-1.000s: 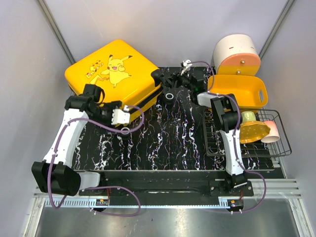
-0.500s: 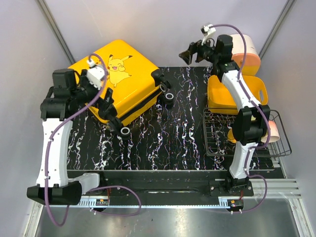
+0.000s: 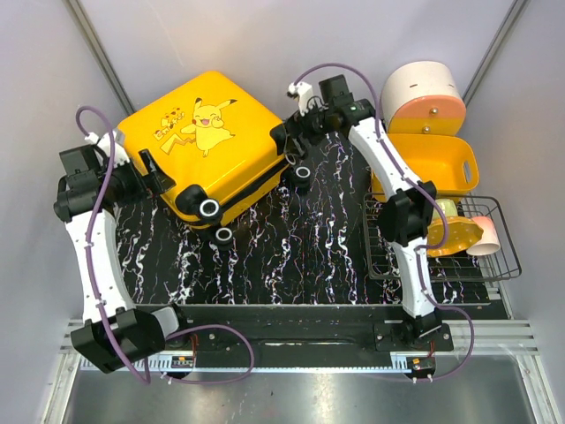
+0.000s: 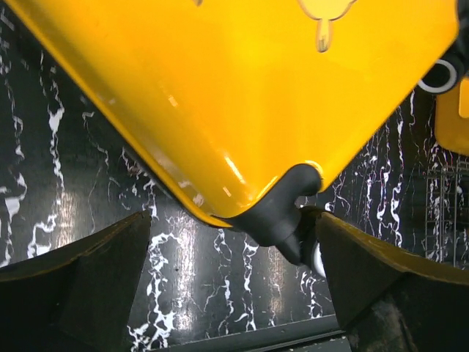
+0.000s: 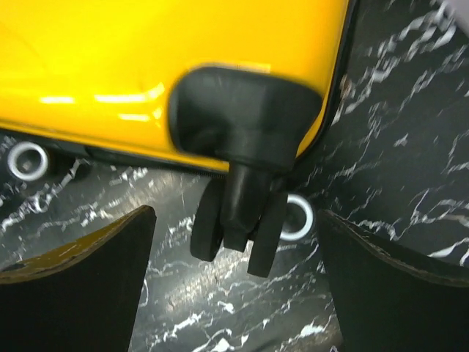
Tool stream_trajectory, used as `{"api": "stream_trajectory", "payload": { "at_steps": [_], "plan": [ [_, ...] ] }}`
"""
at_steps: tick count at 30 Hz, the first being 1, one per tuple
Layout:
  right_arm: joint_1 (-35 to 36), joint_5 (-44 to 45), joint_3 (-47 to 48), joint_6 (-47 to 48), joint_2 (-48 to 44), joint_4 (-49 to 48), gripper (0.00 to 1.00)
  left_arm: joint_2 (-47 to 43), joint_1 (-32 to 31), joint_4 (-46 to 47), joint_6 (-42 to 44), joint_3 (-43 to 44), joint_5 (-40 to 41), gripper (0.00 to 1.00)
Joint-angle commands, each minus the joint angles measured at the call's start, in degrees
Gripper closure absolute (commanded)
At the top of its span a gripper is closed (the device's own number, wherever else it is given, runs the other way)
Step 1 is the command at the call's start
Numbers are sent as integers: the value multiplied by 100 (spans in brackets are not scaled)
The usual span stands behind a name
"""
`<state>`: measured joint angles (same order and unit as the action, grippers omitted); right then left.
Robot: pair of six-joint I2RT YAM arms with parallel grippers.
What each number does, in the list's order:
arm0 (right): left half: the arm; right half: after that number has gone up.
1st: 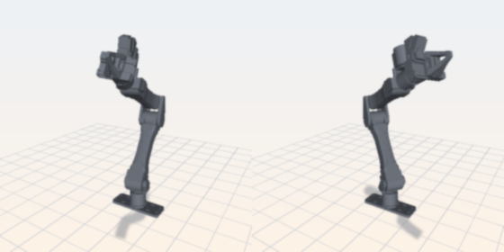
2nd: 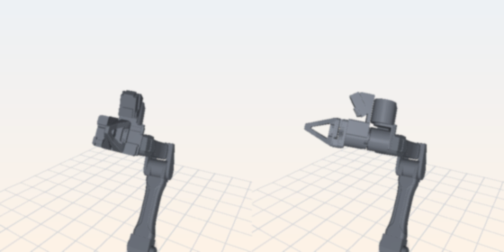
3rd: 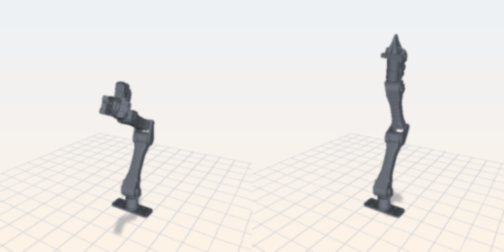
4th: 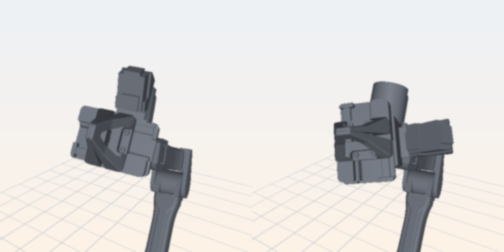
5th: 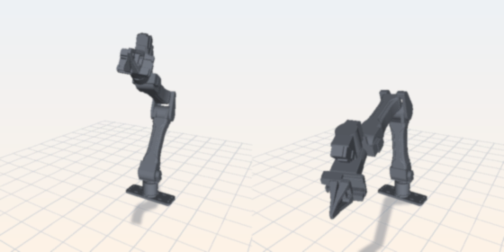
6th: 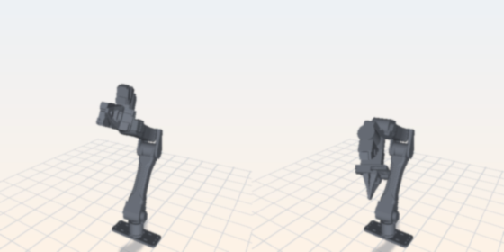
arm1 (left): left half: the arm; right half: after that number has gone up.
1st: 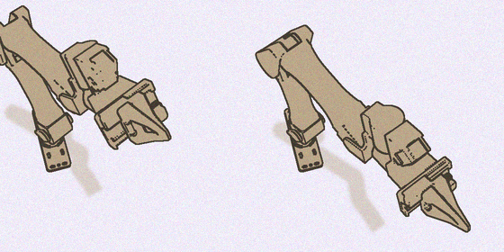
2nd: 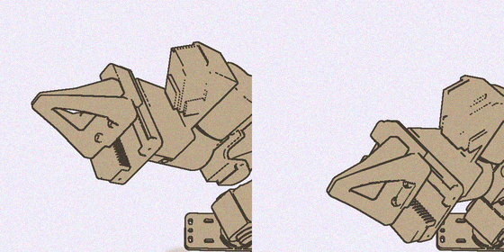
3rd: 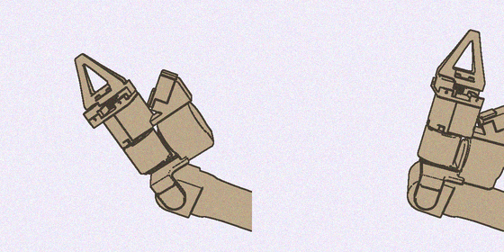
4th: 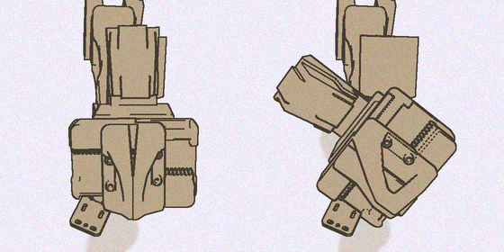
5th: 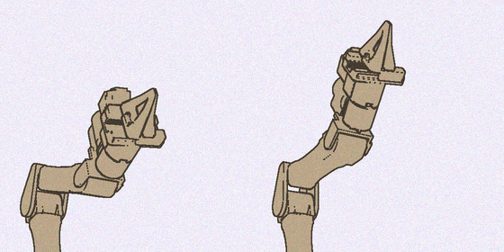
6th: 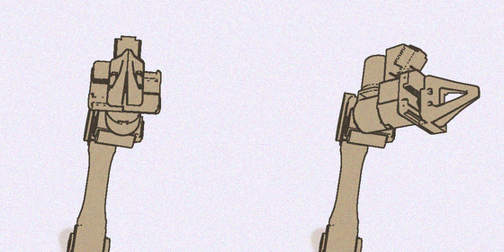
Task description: Open, take out, and arrange the luggage
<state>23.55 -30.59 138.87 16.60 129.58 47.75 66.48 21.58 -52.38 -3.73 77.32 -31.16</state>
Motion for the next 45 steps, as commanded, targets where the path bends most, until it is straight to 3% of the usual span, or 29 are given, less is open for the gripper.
{"api": "stream_trajectory", "payload": {
  "at_steps": [1, 5, 9, 12, 13, 17, 18, 21, 25, 34, 36, 37, 39, 41, 45],
  "plan": [
    [132, 545, 272, 537, 190, 912, 0, 6, 276, 149, -602, -269, -66, 1],
    [167, 414, 272, 546, 287, 1000, 4, 58, 355, 237, -717, -550, 232, 1],
    [246, 264, 141, 520, 252, 912, 23, 163, 539, 491, -857, -753, 601, 1],
    [334, 255, -96, 476, 199, 780, 45, 356, 662, 606, -963, -789, 410, 1],
    [352, 264, -201, 424, 182, 719, 60, 427, 663, 615, -963, -745, 383, 1],
    [361, 308, -430, 134, 86, 754, 100, 717, 663, 746, -841, -543, 277, 1],
    [361, 317, -544, 29, 24, 745, 100, 752, 663, 843, -814, -525, 146, 1],
    [369, 150, -1683, -524, -651, 150, 100, 928, 663, 1044, -752, -463, -363, 1],
    [571, 237, -3940, -1070, -2125, -1274, 100, 1086, 672, 1581, -971, -481, -961, 1],
    [1660, -456, -5992, -2177, -3701, -1987, 98, 1912, 321, 2688, -1420, -279, -1639, 5],
    [1950, -824, -6152, -2292, -3956, -2146, 71, 2342, 84, 2777, -1420, 124, -1630, 7],
    [1969, -956, -6231, -2458, -4019, -2312, 45, 2517, 5, 2794, -1403, 300, -1648, 9],
    [1969, -1055, -6214, -2539, -4116, -2375, 24, 3062, -154, 2742, -1333, 923, -1639, 14],
    [1952, -924, -6048, -2110, -4247, -2121, 11, 3597, -198, 2349, -1035, 1720, -1587, 16],
    [1706, -861, -5933, -1686, -4608, -1857, 5, 4223, -198, 1156, -174, 3251, -1333, 18]
  ]
}}
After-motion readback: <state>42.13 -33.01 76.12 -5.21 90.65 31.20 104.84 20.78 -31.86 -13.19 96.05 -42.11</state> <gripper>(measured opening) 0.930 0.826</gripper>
